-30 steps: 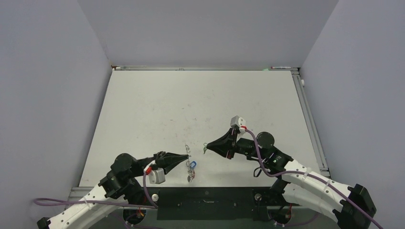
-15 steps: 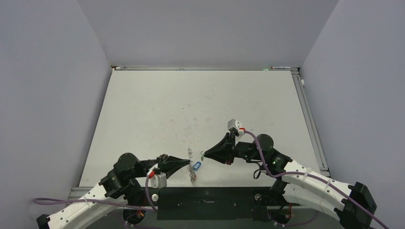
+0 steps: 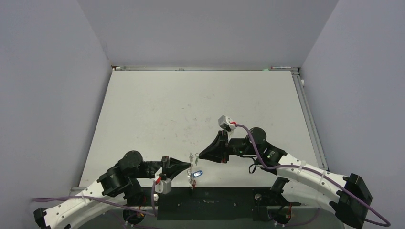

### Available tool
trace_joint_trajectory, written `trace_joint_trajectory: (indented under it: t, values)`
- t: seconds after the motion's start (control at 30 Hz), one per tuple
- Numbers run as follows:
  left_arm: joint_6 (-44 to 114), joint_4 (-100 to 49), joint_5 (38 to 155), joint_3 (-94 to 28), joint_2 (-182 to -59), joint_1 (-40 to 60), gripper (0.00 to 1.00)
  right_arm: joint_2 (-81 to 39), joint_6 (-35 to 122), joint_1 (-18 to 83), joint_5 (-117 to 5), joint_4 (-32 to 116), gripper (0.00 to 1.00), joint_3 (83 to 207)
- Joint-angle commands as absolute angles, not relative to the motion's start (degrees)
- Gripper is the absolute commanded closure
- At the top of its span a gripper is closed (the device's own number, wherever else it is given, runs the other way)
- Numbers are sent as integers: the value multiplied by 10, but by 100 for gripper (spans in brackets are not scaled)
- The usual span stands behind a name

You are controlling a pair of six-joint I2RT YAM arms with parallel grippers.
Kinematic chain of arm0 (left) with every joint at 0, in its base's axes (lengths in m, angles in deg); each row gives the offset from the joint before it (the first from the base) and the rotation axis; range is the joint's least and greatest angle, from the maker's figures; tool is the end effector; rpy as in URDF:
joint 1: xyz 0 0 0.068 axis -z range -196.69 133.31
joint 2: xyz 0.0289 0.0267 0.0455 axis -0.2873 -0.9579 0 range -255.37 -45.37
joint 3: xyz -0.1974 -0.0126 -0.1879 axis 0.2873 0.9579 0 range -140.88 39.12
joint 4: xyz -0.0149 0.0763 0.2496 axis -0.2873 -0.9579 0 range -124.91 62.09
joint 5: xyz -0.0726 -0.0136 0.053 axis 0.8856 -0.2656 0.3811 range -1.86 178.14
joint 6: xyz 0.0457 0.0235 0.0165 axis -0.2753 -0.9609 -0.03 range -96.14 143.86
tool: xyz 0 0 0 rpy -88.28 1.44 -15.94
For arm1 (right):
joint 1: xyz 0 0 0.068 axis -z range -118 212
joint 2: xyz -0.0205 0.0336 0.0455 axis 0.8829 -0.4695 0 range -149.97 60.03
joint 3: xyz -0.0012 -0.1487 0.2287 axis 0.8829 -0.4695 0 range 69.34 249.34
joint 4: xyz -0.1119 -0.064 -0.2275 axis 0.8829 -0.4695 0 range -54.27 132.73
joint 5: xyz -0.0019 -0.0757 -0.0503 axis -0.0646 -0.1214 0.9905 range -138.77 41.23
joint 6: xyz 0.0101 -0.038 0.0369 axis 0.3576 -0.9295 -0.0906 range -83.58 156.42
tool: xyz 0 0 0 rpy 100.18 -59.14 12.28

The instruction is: Put the keys on the keyring

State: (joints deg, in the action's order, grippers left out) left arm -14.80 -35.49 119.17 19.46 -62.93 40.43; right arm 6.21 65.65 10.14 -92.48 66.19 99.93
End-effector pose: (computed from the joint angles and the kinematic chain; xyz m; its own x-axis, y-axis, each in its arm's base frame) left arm 0.0470 -0.1065 0.2520 0.5830 0.0839 -0.8081 0.8119 -0.0234 0.5833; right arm 0.1121 0.1825 0.2855 -0.4838 -0.0444 -0.8741 -0.8698 -0.0861 0.4858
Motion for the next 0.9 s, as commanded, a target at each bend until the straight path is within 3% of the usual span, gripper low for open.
trace_joint_trajectory:
  t: [0.0, 0.37, 0.87]
  values:
    - [-216, -390, 1155, 147, -637, 418, 100, 69, 662, 97, -963, 673, 95, 1032]
    - [-197, -327, 1115, 207, -565, 422, 100, 47, 728, 95, -986, 697, 95, 1014]
    - [-198, -326, 1130, 210, -581, 422, 100, -16, 750, 50, -969, 707, 95, 1037]
